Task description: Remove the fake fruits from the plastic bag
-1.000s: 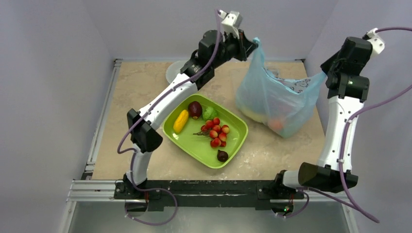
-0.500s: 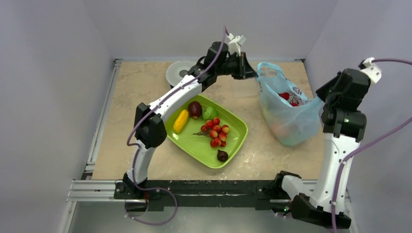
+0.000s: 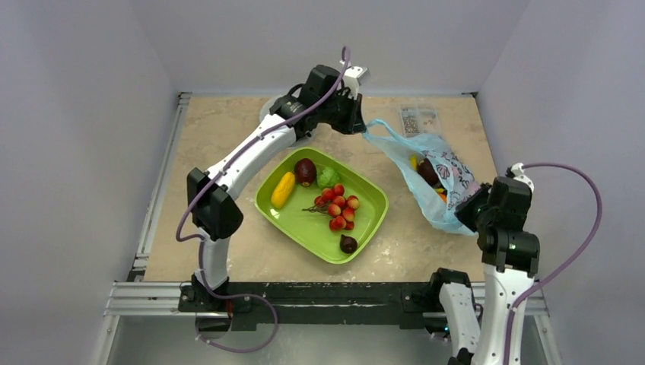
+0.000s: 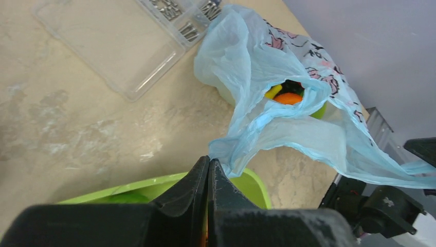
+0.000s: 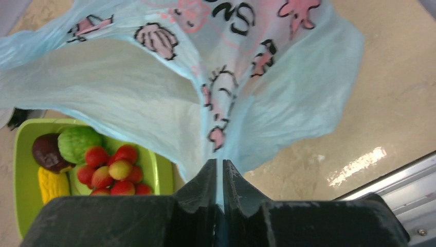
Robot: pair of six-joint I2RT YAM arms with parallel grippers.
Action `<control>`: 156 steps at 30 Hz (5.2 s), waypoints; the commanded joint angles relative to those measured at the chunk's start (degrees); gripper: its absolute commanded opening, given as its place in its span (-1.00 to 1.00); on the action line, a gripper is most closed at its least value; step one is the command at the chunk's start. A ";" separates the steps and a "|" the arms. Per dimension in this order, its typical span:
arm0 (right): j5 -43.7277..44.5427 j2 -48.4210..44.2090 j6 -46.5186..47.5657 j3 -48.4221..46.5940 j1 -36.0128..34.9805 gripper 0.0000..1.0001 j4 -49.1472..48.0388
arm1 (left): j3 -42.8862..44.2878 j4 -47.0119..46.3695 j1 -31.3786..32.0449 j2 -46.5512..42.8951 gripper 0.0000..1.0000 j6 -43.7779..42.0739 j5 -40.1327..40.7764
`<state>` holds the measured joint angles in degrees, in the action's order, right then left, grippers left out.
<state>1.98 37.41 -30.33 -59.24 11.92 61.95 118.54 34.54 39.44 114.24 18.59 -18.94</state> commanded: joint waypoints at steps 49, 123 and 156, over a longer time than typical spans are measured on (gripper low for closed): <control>17.30 7.11 -0.36 -10.23 -7.57 0.97 3.17 | -18.41 -13.44 33.20 -1.15 0.34 -35.16 46.84; -0.76 -6.94 2.46 -4.03 -9.20 -0.81 3.46 | -49.00 -46.79 16.91 -22.70 0.87 58.03 18.71; -14.38 14.22 3.77 -26.40 -9.20 0.16 -1.60 | -43.33 -55.20 17.89 -3.76 -1.00 61.04 19.20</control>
<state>-2.83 42.00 -24.43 -88.27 2.90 71.29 75.07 -16.25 57.65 113.54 82.76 2.46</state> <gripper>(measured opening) 0.630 0.008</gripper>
